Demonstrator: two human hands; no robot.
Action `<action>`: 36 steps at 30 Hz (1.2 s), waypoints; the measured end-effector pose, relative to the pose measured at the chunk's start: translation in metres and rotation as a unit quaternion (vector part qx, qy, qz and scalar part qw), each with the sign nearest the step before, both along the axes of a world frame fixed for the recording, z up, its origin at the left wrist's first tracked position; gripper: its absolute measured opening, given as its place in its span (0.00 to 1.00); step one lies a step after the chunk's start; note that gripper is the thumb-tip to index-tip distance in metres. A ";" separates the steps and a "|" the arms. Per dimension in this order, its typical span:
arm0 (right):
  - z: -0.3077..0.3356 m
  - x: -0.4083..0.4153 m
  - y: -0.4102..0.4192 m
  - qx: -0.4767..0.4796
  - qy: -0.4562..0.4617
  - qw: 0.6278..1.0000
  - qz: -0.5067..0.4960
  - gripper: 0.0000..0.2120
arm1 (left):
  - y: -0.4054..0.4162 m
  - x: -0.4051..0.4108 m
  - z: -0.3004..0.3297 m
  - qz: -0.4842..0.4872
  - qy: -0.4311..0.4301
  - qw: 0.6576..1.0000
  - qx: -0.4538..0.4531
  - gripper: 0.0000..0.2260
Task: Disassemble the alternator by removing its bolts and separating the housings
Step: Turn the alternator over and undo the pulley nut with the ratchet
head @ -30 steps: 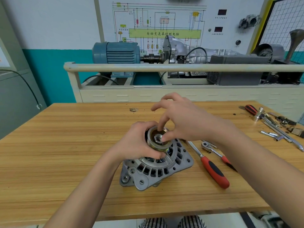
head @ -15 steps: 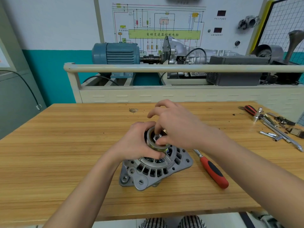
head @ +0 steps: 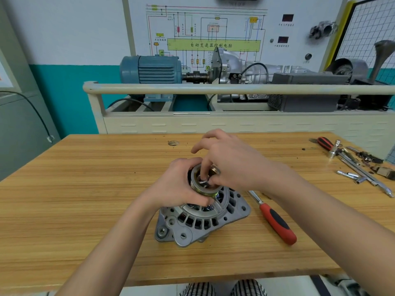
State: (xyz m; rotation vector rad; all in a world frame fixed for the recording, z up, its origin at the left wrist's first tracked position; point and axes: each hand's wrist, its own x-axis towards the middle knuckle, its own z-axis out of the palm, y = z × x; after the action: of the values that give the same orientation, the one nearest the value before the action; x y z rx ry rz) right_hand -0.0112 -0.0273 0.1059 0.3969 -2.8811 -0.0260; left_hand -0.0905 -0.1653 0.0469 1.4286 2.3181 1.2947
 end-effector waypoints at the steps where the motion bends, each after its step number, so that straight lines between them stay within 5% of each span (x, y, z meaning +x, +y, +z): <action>1: 0.000 0.000 0.001 0.008 0.000 1.000 -0.004 0.04 | 0.000 0.000 0.000 0.000 0.003 1.000 -0.001 0.18; 5: 0.001 0.001 0.005 -0.003 -0.001 1.000 -0.008 0.04 | 0.000 0.001 0.002 -0.002 0.007 1.000 -0.004 0.19; 13: -0.008 0.022 0.066 -0.296 0.006 0.947 -0.124 0.10 | -0.002 0.004 0.004 0.012 0.009 1.000 -0.006 0.26; 17: -0.054 0.021 0.090 -0.295 -0.040 0.928 -0.224 0.09 | -0.002 0.010 0.005 0.071 0.056 0.996 -0.017 0.28; 24: -0.120 0.006 0.085 -0.167 -0.078 0.954 -0.237 0.07 | -0.003 0.021 0.009 0.113 0.116 0.987 -0.016 0.31; 31: -0.127 -0.004 0.079 -0.066 -0.069 0.969 -0.230 0.05 | -0.008 0.016 0.008 0.058 0.032 0.998 0.010 0.32; 33: -0.111 -0.006 0.082 -0.154 -0.033 0.958 -0.238 0.13 | -0.008 0.014 0.007 0.039 0.000 0.999 0.029 0.33; 36: -0.068 0.001 0.070 -0.400 0.116 0.888 -0.196 0.10 | -0.008 0.012 0.006 0.032 -0.016 0.998 0.047 0.36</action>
State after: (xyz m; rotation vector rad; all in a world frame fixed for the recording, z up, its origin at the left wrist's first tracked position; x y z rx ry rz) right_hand -0.0104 0.0430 0.0376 -0.3242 -2.3989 0.9360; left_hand -0.0785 -0.1736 0.0532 1.3580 2.3300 1.4508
